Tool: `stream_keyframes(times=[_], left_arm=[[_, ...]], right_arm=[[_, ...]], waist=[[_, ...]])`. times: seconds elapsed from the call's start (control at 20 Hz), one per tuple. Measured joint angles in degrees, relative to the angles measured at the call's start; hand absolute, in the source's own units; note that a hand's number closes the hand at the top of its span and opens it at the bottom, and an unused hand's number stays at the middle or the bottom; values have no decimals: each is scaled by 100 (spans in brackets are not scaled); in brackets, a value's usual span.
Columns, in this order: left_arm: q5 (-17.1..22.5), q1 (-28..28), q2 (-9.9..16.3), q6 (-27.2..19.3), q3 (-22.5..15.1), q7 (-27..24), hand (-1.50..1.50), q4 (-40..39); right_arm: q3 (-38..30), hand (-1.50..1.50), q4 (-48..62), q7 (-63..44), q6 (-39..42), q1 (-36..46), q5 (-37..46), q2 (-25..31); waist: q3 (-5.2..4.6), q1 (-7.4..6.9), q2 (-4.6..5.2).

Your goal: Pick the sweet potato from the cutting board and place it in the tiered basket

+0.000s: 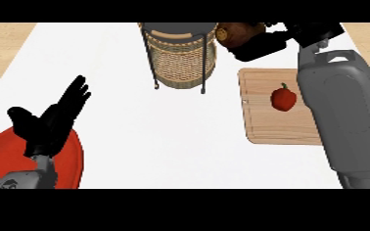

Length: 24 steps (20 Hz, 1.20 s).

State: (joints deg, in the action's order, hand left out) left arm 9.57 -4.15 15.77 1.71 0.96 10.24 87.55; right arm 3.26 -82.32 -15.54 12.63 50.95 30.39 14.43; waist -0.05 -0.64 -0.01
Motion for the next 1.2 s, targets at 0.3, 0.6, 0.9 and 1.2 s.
stream_keyframes(times=[0.3, 0.6, 0.9, 1.2], left_arm=[[4, 65, -22, 44, 64, 136, 0, 217], [-130, -174, -136, -2, 82, 164, 0, 27], [-152, -124, -161, 30, 121, 290, 0, 172], [-169, -93, -193, 91, 116, 330, 0, 267]], right_arm=[[155, 150, 777, -329, -281, 653, 321, -597], [235, 150, 1282, -607, -452, 925, 617, -983], [156, 150, 2062, -275, -804, 1237, 849, -1162], [101, 150, 2611, 0, -1307, 1424, 1098, -1206]], waist=[[1, -19, 4], [1, 11, -3], [14, -1, -56], [41, -10, -112]])
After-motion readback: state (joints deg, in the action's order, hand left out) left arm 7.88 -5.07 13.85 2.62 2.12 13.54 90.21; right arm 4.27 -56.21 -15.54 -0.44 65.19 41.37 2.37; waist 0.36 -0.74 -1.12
